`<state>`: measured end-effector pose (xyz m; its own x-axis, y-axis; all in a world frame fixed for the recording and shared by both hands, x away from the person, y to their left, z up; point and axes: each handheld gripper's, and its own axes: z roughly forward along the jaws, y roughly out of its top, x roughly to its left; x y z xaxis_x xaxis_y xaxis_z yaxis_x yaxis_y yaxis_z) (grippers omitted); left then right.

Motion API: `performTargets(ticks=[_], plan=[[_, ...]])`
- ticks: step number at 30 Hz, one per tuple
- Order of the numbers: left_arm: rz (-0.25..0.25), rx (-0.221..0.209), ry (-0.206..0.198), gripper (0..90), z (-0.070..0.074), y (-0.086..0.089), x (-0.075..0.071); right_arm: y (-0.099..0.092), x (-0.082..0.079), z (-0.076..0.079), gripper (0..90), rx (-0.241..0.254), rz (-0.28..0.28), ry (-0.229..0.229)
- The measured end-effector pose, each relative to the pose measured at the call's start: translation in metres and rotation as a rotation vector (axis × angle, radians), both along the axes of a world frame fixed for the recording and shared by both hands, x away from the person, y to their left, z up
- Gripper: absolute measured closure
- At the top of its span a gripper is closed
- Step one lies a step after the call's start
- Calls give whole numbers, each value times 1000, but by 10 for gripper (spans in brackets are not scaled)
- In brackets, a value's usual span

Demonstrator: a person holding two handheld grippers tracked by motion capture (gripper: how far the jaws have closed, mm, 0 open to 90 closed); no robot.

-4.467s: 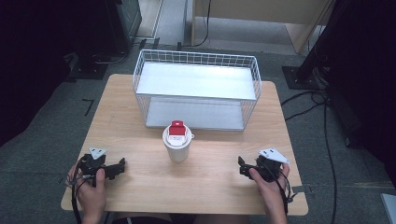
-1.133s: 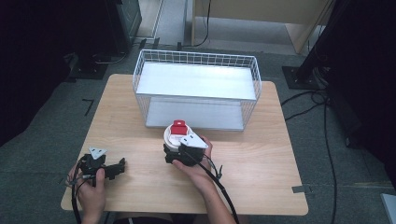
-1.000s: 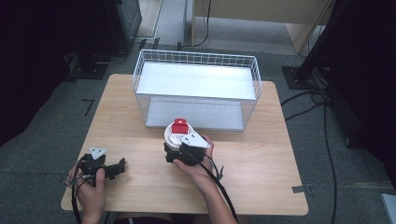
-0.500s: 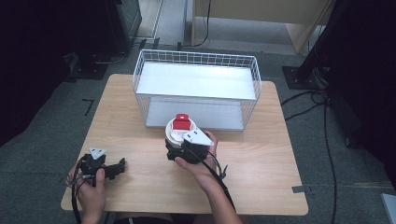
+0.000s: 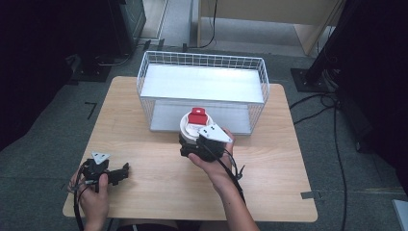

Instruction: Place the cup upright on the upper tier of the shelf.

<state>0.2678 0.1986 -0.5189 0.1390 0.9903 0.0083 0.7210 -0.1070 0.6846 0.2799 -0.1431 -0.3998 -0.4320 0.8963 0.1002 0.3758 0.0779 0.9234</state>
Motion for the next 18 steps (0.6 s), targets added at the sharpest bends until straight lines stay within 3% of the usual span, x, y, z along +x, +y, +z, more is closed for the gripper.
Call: performTargets(ticks=[13, 18], plan=[[0, 0, -1, 0, 0, 0, 0, -14, 5, 27, 82, -9, -36, -22], [0, 0, -1, 0, 0, 0, 0, -18, 9, 40, 82, -11, -46, -50]])
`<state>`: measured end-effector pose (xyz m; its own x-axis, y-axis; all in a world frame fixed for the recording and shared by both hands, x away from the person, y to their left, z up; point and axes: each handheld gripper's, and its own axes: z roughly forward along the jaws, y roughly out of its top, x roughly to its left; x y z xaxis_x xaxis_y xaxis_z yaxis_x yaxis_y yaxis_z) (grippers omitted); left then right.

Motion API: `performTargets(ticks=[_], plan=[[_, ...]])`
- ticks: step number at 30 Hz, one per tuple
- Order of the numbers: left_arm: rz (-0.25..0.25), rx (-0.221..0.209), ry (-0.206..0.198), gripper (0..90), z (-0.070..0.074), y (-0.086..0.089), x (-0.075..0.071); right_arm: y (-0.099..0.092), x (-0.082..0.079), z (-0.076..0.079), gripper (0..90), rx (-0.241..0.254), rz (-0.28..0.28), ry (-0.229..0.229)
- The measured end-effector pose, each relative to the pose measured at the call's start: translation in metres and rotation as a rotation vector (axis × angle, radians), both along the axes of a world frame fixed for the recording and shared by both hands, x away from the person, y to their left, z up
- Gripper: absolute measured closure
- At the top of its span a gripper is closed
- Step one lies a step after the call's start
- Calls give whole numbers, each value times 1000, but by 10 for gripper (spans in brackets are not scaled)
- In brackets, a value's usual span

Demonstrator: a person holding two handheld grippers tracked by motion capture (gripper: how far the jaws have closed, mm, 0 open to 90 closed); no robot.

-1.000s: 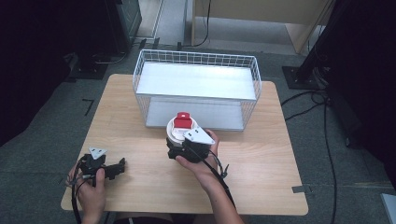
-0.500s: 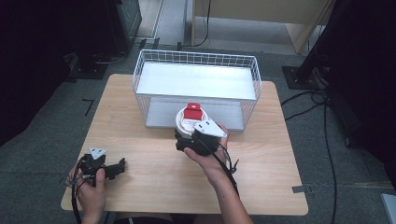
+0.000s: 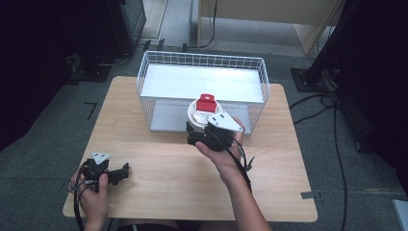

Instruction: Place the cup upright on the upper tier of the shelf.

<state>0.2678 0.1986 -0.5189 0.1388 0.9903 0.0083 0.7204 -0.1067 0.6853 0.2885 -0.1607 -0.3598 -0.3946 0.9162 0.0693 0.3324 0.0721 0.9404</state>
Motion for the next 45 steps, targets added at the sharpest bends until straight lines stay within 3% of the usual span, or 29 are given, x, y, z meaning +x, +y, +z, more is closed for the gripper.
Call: performTargets(ticks=[21, 34, 45], plan=[[0, 0, 0, 0, 0, 0, 0, -15, 17, 41, 82, 15, -78, -98], [0, 0, 0, 0, 0, 0, 0, -18, 39, 56, 81, 35, -121, -139], [0, 0, 1, 0, 0, 0, 0, -14, 69, 64, 81, 43, -136, -159]])
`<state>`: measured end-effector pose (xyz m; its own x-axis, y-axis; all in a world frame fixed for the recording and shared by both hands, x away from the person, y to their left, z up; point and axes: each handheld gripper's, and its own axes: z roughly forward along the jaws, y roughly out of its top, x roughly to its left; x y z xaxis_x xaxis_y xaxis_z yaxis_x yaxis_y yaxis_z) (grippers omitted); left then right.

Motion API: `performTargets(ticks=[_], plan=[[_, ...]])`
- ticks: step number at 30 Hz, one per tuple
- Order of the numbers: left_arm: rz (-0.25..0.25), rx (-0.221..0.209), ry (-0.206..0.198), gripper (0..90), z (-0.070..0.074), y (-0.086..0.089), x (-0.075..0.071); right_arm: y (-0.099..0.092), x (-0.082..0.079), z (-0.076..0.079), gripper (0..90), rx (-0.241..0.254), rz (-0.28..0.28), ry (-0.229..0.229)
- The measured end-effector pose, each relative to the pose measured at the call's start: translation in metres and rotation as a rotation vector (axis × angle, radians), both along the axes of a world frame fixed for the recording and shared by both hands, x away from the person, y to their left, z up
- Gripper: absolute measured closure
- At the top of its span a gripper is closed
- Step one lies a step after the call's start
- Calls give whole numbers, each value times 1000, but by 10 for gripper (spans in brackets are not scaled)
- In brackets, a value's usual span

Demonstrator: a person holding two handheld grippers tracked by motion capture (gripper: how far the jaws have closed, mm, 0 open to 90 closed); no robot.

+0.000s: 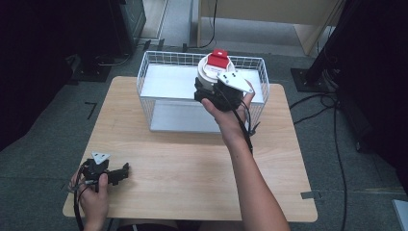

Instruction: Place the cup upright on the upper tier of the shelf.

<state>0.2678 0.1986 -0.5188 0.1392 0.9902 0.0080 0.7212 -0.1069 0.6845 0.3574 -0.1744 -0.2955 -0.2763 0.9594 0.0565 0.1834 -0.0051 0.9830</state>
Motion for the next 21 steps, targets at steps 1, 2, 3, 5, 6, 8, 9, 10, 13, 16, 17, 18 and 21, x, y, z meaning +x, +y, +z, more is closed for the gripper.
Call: performTargets(ticks=[1, 2, 3, 5, 6, 8, 9, 10, 13, 16, 17, 18, 21], plan=[[0, 0, 0, 0, 0, 0, 0, 1, 3, 1, 81, 2, -2, 0], [0, 0, 0, 0, 0, 0, 0, 1, 3, 1, 81, 2, -2, 0], [0, 0, 0, 0, 0, 0, 0, 1, 5, 1, 81, 2, -4, 0], [1, 0, -1, 0, 0, 0, 0, 3, 15, 3, 81, 0, -25, 6], [1, 0, -1, 0, 0, 0, 0, 3, 15, 3, 81, 0, -25, 6], [1, -1, -2, 0, 0, 0, 0, 4, 22, 4, 81, -12, -32, 8], [1, -1, -2, 0, 0, 0, 0, 5, 28, 4, 81, -22, -37, 11], [1, -1, -2, 0, 0, 0, 0, 5, 28, 4, 81, -22, -37, 11], [5, 0, -2, 0, 0, 0, 1, 6, 39, 3, 81, -33, -47, 26], [5, 0, -2, 0, 0, 0, 1, 6, 50, 2, 81, -43, -60, 35], [6, 0, -3, 0, 0, 0, 1, 5, 57, 1, 81, -44, -74, 39], [6, 0, -3, 0, 0, 0, 1, 5, 57, 1, 81, -44, -74, 39], [5, 0, -2, 0, 0, 0, 1, 1, 69, 0, 81, -31, -99, 55]])
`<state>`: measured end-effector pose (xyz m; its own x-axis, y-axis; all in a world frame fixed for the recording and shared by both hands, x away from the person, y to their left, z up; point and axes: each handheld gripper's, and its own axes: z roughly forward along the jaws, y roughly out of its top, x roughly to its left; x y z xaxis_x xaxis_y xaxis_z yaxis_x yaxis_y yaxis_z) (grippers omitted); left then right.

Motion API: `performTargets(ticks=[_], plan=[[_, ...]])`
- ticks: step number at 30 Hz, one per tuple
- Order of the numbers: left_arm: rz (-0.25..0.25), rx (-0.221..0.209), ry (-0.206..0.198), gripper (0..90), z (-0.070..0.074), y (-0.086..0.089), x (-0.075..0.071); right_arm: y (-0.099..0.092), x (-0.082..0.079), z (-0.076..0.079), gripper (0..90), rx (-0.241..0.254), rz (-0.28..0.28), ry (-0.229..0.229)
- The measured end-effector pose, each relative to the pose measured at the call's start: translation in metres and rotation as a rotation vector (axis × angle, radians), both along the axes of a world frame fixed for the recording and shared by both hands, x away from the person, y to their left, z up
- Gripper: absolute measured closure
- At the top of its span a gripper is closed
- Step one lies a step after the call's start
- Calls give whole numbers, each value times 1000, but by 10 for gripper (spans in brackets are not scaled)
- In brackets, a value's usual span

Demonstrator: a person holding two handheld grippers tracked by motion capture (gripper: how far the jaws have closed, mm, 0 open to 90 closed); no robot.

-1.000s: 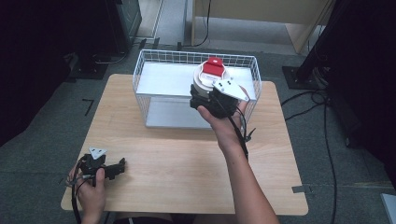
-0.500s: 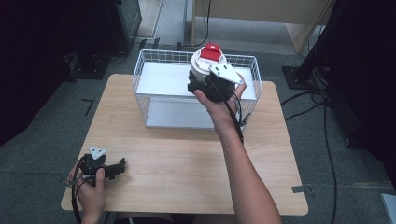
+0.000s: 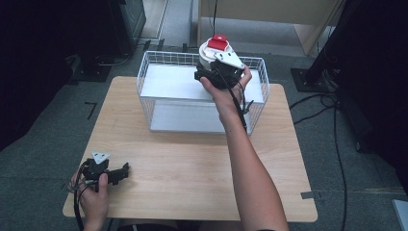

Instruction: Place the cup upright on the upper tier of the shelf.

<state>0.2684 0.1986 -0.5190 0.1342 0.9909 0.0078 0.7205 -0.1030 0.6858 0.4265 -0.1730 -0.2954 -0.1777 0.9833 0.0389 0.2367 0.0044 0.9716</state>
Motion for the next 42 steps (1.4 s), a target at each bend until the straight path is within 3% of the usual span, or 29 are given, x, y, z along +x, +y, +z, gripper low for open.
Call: performTargets(ticks=[10, 21, 25, 30, 42], plan=[[0, 0, 0, 0, 0, 0, 0, -7, 9, -4, 80, -6, -38, -1], [0, 0, 0, 0, 0, 0, 0, -10, 9, -7, 80, 4, -40, -1], [2, 1, 1, 0, 0, 0, 0, -14, 10, -6, 74, 12, -33, 17], [2, 0, 1, 0, 0, 0, 0, -18, 9, -6, 61, -34, -8, 44], [2, 0, 1, 0, 0, 0, 0, -22, 1, -8, 61, -13, 18, 55]])
